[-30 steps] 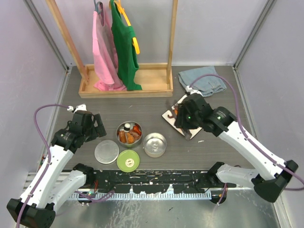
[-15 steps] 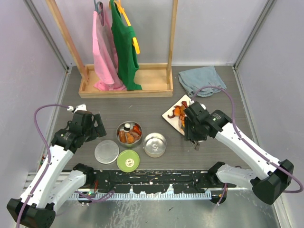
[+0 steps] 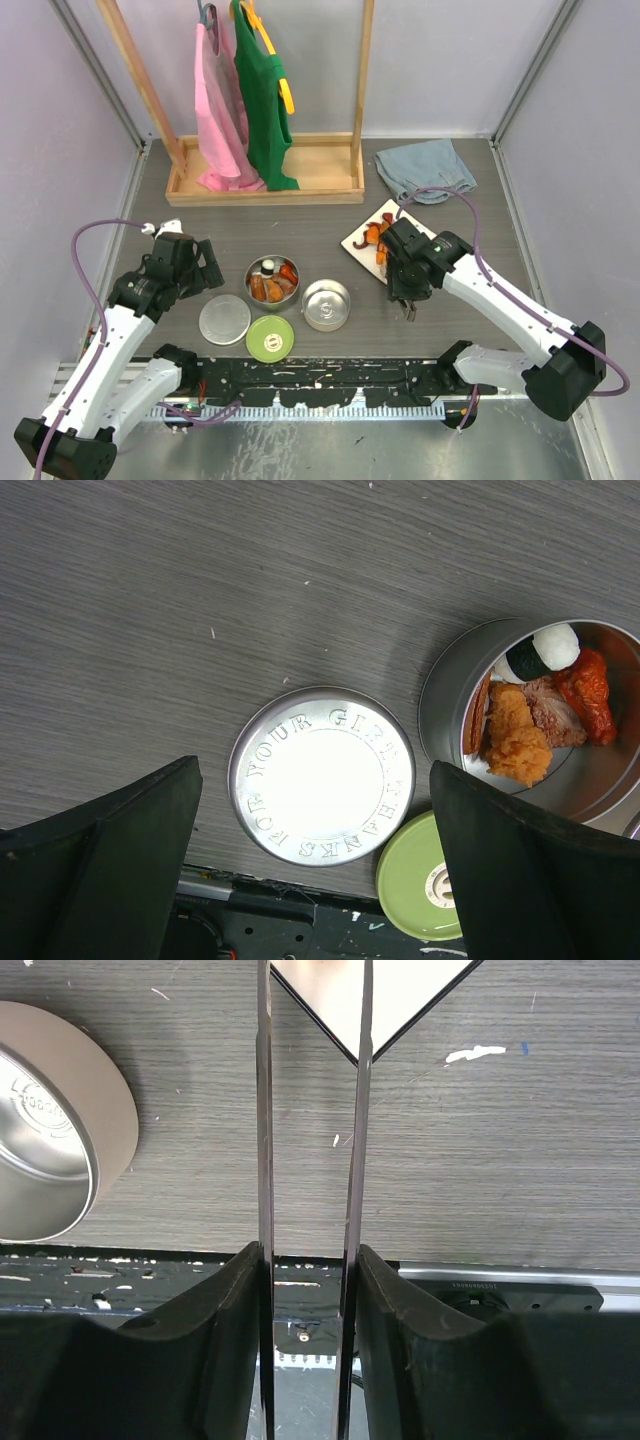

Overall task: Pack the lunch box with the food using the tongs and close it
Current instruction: Pick up the fake food from the plate.

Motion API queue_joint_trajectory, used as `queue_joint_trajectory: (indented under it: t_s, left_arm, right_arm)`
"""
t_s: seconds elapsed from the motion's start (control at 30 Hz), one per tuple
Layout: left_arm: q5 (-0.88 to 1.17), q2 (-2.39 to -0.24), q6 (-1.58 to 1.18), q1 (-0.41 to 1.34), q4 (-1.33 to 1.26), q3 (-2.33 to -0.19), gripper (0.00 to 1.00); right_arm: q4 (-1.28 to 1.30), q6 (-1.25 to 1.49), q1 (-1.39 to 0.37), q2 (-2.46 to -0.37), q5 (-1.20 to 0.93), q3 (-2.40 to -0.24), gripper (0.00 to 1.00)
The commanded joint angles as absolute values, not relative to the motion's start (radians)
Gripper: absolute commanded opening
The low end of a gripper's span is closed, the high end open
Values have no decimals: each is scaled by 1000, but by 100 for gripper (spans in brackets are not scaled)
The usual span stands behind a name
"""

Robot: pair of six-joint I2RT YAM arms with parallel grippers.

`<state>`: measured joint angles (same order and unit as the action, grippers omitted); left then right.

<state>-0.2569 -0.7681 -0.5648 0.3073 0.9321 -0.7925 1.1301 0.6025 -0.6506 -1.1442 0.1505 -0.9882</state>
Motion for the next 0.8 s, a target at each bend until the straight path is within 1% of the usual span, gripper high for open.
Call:
queue_joint_trajectory:
  t_s: [0.0,0.07,0.27,0.4,0.67,0.77]
  left_arm:
    - [-258,-761,-561,304,893,-811,98]
    - [-258,-761,-561,304,894,-811,98]
    - [-259,-761,-561,304,893,-811,98]
    - [-260,-760,-561,304,894,-811,98]
    - [-261,-759,-561,304,895,-811,98]
    - [-262,-758,-562,304,894,-811,98]
  right_arm:
    - [1102,620,-647,-1128,173,-1012,39]
    - [1112,625,-646,-1112,185,-1029,34]
    - [1143,635,-647,-1065,227,-1106,32]
    - [1103,627,-646,-1014,229,-1146,32]
    - [865,645,-649,-969,-98,-1100,31]
    - [812,661,-659,-979,-141,-1080,30]
